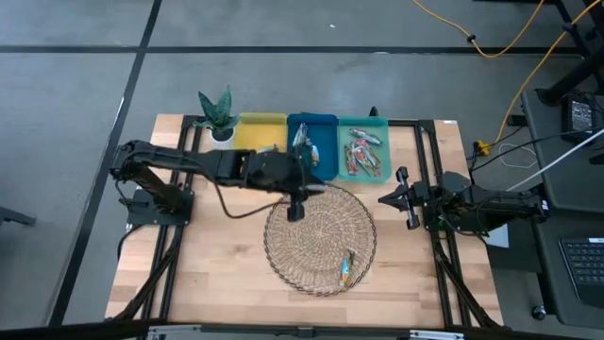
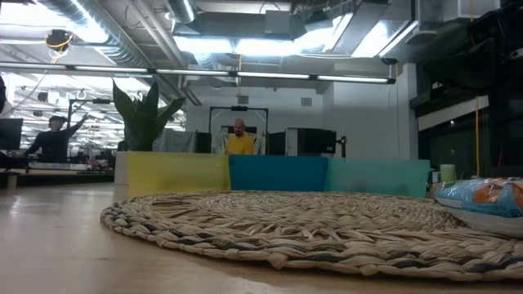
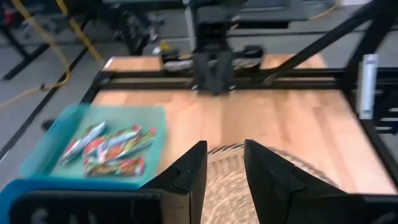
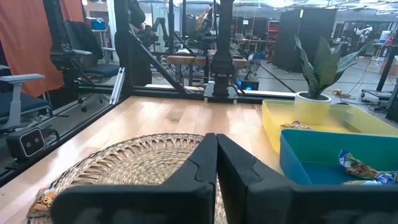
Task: Pick and place Granola Bars by type
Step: Put the yellow granola bar into the yellow bin
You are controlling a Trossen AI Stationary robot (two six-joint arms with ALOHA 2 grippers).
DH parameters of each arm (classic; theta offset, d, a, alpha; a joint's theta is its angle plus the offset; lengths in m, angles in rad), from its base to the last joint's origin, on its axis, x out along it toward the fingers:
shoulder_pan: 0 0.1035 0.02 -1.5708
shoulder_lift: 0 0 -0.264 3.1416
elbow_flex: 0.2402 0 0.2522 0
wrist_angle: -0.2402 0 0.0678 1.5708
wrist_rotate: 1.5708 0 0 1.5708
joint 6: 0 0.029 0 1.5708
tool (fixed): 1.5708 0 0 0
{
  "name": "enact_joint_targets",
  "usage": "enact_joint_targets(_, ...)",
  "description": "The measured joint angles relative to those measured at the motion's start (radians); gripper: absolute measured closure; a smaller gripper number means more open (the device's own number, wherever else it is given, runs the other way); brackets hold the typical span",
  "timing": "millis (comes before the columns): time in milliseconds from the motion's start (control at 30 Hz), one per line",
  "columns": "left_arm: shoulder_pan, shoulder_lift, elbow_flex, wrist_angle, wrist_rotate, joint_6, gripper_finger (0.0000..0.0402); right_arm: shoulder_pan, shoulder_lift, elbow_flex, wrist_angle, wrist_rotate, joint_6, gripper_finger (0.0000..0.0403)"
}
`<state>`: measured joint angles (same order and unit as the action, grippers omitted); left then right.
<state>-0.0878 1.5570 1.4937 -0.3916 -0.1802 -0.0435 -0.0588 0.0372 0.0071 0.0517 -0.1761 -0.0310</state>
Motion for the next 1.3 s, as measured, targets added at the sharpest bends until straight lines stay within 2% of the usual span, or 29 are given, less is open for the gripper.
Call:
enact_joint_targets(400, -0.137, 0.000, 0.000, -0.031, -0.009, 0.028, 0.0307, 0.000, 0.000, 0.000, 0.000, 0.000, -0.002, 0.0389)
enact_joint_targets(600, -0.166, -0.002, 0.000, -0.029, -0.045, -0.001, 0.0315, 0.000, 0.000, 0.000, 0.000, 0.000, -0.002, 0.0389)
enact_joint_targets(900, -0.149, -0.009, 0.000, -0.017, 0.047, 0.080, 0.0318, 0.000, 0.000, 0.000, 0.000, 0.000, -0.001, 0.0389)
enact_joint_targets(967, -0.125, -0.010, 0.000, -0.003, 0.046, 0.059, 0.0318, 0.000, 0.000, 0.000, 0.000, 0.006, -0.013, 0.0389)
enact_joint_targets(1133, -0.074, -0.034, -0.002, 0.009, 0.042, 0.030, 0.0322, -0.003, 0.000, 0.000, -0.002, 0.127, -0.106, 0.0389)
enact_joint_targets(1300, -0.048, -0.038, -0.002, 0.103, 0.014, 0.013, 0.0322, -0.004, 0.000, 0.000, -0.016, 0.137, -0.090, 0.0389)
